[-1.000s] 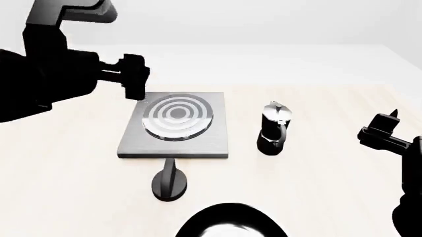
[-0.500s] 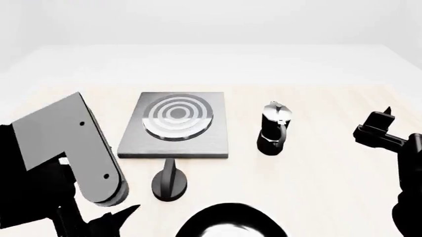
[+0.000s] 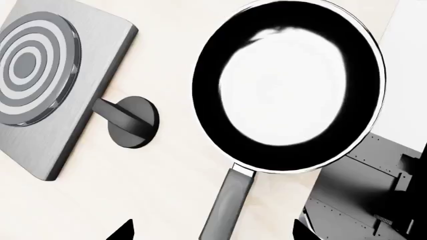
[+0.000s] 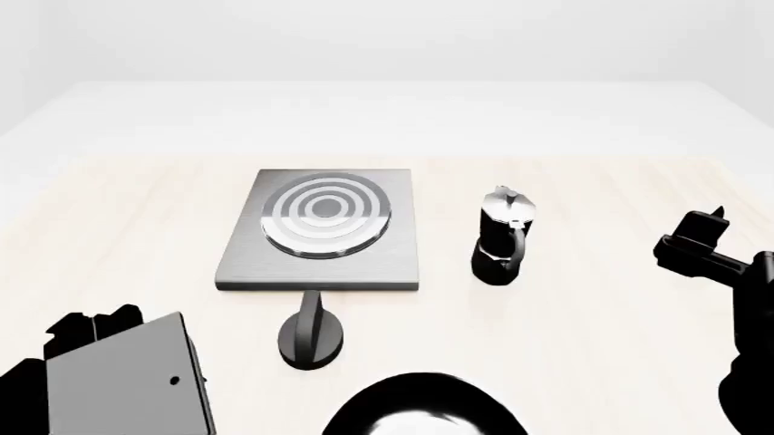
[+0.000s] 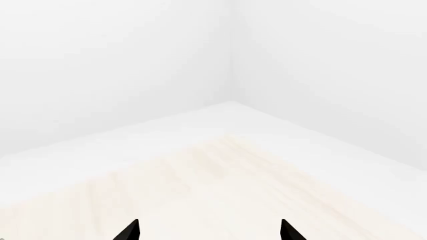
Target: Turn on the stove and put the frying pan on it.
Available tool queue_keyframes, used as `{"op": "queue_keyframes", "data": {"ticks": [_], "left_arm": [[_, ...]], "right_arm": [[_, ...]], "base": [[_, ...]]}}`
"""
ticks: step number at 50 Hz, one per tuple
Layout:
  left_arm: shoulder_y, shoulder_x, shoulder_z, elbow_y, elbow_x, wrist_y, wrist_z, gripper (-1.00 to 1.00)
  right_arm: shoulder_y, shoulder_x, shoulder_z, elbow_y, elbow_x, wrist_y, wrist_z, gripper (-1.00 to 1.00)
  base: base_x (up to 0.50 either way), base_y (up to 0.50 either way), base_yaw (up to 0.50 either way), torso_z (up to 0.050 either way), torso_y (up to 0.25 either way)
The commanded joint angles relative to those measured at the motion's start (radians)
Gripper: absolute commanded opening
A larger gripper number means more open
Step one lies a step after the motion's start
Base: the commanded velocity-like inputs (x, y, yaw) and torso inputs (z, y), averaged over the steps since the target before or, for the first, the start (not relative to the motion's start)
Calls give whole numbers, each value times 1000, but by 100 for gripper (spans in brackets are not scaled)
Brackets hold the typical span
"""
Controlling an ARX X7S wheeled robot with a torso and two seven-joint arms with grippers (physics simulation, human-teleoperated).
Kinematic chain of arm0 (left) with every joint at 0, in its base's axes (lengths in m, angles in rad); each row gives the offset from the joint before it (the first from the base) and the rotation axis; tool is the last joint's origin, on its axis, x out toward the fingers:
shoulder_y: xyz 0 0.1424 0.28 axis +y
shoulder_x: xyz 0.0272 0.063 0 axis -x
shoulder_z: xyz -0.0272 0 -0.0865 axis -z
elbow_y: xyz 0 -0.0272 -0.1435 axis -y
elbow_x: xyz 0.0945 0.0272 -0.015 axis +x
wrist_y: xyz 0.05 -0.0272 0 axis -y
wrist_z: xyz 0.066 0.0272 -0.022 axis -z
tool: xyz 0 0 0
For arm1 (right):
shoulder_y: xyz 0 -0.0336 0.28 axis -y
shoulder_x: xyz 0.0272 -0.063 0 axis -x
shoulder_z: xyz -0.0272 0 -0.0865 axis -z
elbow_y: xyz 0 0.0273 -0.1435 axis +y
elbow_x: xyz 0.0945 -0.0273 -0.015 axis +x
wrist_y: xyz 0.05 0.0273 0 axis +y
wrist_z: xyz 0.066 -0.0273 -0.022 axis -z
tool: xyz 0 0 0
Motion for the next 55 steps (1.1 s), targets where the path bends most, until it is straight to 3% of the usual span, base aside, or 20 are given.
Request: {"op": "queue_keyframes", "data": {"ticks": [1,34,47,55], "left_arm": [[11,-5,13,5,5,13,2,100],[201,-50,8,48,139,28,91,100],[336,-61,-28,54,290,29,180,100],[322,-77,-24,41,290,6,183,100]], "right_arm": [[-5,2,-5,8,-2,-2,9,100],[-29,4,-10,7,1,-35,14,100],[-34,5,-7,10,5,-41,17,100],[-27,7,-5,4,10,-33,21,100]], "base": [[0,0,0,0,0],[0,0,0,0,0],[0,0,0,0,0],[0,0,0,0,0]]}}
